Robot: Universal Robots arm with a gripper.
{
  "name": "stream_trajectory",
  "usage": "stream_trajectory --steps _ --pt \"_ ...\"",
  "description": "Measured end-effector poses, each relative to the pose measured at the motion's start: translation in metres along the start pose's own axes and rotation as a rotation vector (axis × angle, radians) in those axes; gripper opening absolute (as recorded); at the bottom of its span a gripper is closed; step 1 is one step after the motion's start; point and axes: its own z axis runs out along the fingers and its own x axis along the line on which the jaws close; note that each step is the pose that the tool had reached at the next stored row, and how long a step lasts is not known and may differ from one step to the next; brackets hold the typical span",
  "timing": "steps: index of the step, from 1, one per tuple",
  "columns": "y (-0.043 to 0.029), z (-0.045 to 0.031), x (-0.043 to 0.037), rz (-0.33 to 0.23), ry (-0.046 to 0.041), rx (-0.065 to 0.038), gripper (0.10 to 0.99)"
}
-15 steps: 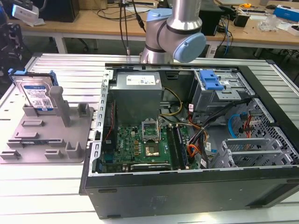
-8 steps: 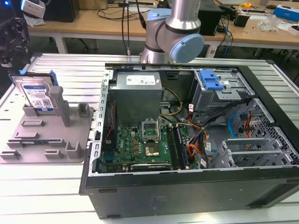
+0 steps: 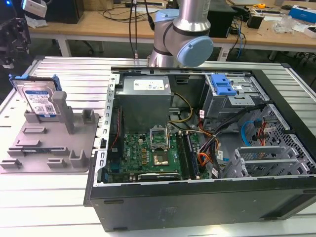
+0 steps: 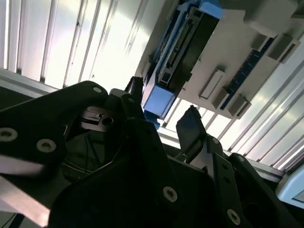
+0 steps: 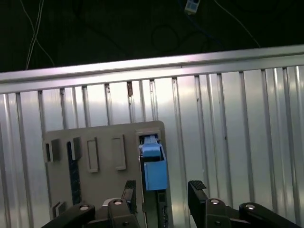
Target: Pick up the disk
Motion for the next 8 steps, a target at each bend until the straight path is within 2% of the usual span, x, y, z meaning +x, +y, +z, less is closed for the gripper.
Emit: stream_trajectory --steps 1,2,5,8 --pt "0.0 0.0005 0.0 -0.02 0.0002 0.0 0.557" --pt "0.0009 0.0007 -0.0001 -0.039 0.0043 0.001 0.557" --pt "0.001 0.0008 0.0001 -0.04 0.0048 0.001 0.557" --pt "0.0044 0.002 0.002 -0.04 0.0048 0.001 0.557"
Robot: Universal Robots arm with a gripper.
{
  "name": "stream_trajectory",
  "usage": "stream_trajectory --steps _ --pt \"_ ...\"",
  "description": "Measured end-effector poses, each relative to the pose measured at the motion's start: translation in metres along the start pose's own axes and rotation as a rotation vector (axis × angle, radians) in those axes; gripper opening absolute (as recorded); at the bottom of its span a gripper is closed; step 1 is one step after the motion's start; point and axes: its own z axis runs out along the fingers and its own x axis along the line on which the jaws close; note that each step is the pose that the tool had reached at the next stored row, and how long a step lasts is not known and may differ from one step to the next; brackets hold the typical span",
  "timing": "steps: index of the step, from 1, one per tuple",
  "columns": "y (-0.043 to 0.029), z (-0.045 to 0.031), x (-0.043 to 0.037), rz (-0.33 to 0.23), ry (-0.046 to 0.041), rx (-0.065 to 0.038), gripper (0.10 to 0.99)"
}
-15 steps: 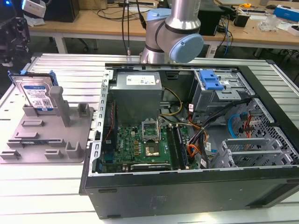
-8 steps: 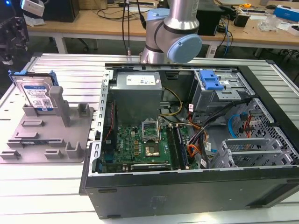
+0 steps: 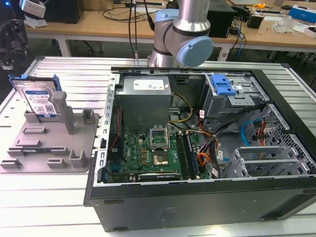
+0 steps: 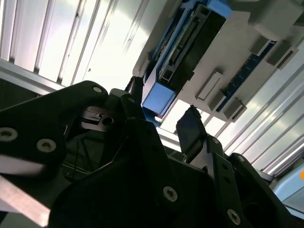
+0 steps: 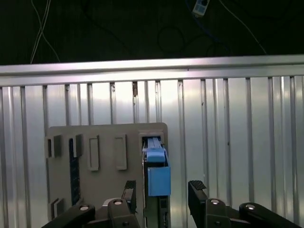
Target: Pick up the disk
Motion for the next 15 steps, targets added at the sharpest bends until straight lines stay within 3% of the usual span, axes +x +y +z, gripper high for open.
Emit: stream_trajectory --steps 5,15 --pt "0.0005 0.0058 0.0055 0.003 0.0002 0.0 0.557" --pt "0.0005 0.0223 0.0031 0.006 0.0039 0.0 0.557"
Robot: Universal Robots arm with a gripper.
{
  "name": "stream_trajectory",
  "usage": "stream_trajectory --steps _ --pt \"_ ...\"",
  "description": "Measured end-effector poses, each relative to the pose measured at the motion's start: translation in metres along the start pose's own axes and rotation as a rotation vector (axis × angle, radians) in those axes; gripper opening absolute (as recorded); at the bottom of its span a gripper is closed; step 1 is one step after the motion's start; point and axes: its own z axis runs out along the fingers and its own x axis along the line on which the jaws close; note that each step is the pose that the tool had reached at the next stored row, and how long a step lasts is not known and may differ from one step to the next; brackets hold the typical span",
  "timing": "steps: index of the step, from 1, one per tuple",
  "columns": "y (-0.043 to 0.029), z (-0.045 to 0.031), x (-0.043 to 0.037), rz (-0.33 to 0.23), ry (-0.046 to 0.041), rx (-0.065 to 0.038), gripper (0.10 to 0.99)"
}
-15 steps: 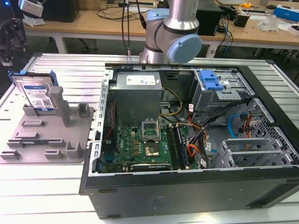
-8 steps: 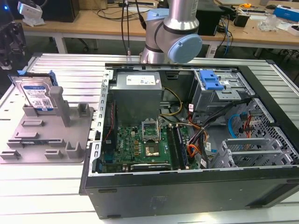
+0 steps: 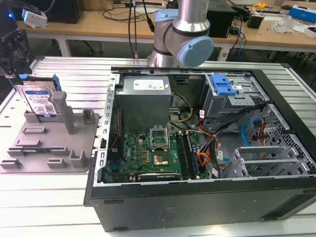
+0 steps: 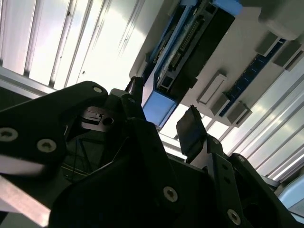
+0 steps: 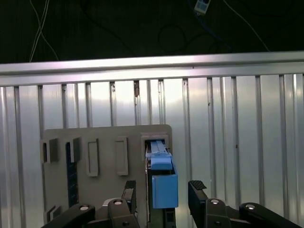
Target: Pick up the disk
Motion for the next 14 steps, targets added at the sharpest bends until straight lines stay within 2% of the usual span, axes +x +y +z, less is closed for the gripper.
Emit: stream_trajectory --steps 7,10,14 --pt "0.0003 0.004 -0.0001 -0.003 0.0019 0.003 0.557" --pt "0.0007 0.0059 -0.0001 -0.007 0.0079 0.006 0.557" --pt "0.0008 0.0095 -0.0002 -0.013 0.0092 0.01 0.557"
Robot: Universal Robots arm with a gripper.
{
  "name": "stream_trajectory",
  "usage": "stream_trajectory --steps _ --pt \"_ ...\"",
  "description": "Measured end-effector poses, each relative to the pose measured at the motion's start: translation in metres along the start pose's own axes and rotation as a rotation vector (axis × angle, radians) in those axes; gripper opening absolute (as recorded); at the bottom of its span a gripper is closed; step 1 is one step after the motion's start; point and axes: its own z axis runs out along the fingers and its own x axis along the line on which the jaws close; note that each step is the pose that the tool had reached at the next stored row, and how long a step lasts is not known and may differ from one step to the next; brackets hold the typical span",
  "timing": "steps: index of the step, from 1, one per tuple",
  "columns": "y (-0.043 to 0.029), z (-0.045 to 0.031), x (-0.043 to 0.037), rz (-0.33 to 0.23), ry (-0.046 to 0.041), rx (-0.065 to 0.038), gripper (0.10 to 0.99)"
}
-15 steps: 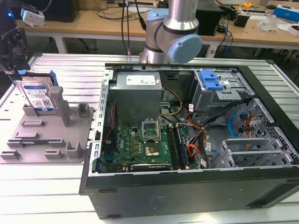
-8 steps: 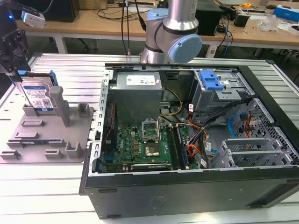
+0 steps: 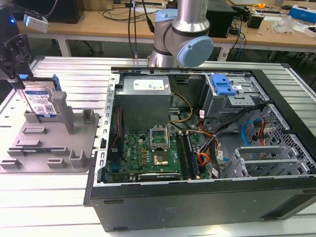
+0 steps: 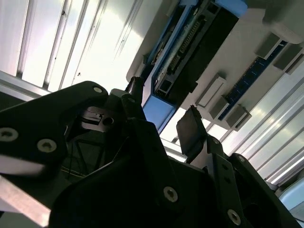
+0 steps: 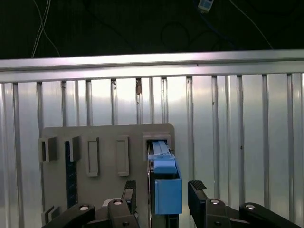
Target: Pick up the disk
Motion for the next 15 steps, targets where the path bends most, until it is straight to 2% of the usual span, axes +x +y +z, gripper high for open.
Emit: stream_trajectory --steps 5,6,15 --pt "0.0015 0.0033 -0.0001 -0.005 -0.0002 0.014 0.545" --pt "0.002 0.0038 -0.0001 -0.006 -0.0003 0.016 0.471" --pt "0.003 0.0082 -0.0002 -0.007 0.0 0.018 0.471"
